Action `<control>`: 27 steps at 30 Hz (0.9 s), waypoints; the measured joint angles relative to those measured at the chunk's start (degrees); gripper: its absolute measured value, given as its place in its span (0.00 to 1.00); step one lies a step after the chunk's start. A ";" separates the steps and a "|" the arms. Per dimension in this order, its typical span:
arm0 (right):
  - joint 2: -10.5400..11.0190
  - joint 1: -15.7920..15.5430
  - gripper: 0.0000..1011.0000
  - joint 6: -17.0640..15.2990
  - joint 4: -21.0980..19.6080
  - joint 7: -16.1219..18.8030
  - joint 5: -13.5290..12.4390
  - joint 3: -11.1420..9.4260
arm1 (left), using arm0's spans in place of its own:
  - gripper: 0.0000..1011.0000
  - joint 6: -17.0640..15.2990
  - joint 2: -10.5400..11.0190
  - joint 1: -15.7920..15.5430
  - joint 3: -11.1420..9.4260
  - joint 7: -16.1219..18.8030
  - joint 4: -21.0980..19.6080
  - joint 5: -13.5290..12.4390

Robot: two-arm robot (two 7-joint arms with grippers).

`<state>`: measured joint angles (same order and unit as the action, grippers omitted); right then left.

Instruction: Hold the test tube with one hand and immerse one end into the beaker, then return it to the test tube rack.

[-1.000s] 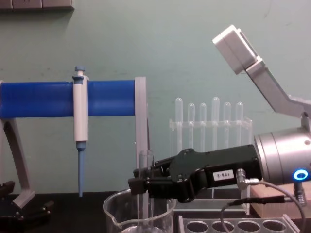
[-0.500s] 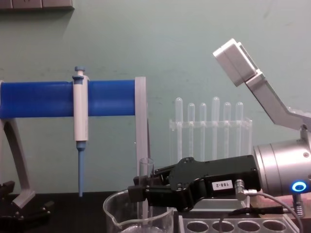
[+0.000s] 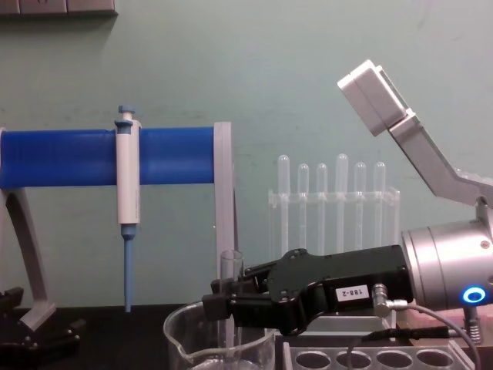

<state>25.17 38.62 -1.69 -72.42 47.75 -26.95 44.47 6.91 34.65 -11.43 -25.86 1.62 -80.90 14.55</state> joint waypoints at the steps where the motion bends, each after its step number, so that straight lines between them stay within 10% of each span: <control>1: 0.00 0.00 0.24 0.00 -0.01 0.00 0.00 0.01 | 0.99 0.00 0.00 0.00 0.00 0.00 0.00 0.00; 27: 0.09 0.11 0.24 -0.09 -0.11 -0.01 0.06 0.11 | 0.99 0.00 0.00 0.00 0.00 0.00 0.00 0.00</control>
<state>25.26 38.73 -1.78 -72.54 47.74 -26.90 44.58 6.91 34.65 -11.43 -25.86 1.62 -80.90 14.55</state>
